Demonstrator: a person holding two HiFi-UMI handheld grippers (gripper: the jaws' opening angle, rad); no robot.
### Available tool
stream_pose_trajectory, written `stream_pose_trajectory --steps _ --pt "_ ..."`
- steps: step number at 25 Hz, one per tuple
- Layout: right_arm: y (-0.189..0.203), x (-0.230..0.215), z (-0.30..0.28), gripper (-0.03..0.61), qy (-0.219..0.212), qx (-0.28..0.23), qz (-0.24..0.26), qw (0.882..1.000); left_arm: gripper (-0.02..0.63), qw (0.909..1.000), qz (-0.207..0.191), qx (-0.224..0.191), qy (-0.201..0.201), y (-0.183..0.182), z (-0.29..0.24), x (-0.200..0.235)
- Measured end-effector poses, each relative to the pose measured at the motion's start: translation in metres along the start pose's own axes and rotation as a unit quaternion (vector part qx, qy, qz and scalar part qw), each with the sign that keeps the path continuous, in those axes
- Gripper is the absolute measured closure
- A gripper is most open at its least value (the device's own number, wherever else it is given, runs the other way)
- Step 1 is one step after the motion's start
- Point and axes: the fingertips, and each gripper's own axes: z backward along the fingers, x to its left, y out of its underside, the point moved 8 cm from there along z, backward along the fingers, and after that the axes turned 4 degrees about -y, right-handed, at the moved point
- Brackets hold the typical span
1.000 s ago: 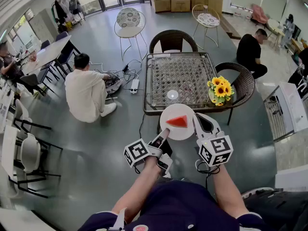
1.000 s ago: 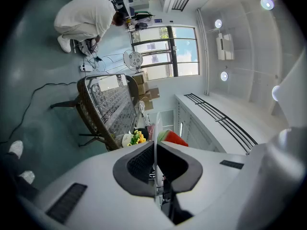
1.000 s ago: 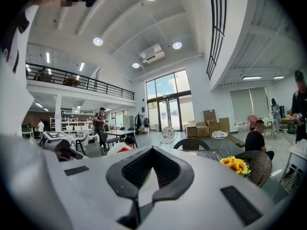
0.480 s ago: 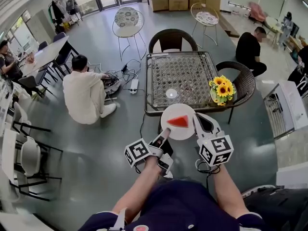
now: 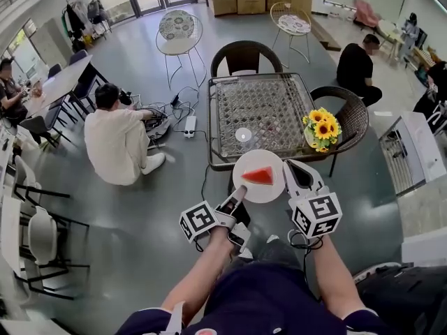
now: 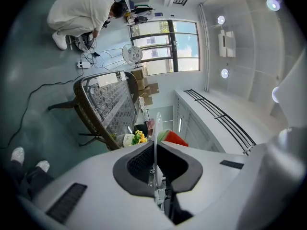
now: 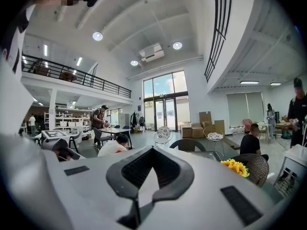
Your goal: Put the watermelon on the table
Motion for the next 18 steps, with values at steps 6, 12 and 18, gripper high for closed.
stream_pose_trajectory --steps 6,12,18 --pt "0.005 -0.015 -0.01 0.575 0.015 0.005 -0.005 1.0 0.6 0.9999 0.001 0.012 -0.006 -0.011 -0.016 0.007" --pt "0.007 -0.037 -0.032 0.575 0.019 0.007 -0.012 1.0 0.6 0.9998 -0.001 0.019 -0.01 -0.025 -0.044 0.009" --pt "0.006 -0.068 -0.065 0.575 0.015 0.01 -0.018 1.0 0.6 0.9997 -0.001 0.018 -0.014 -0.046 -0.08 0.009"
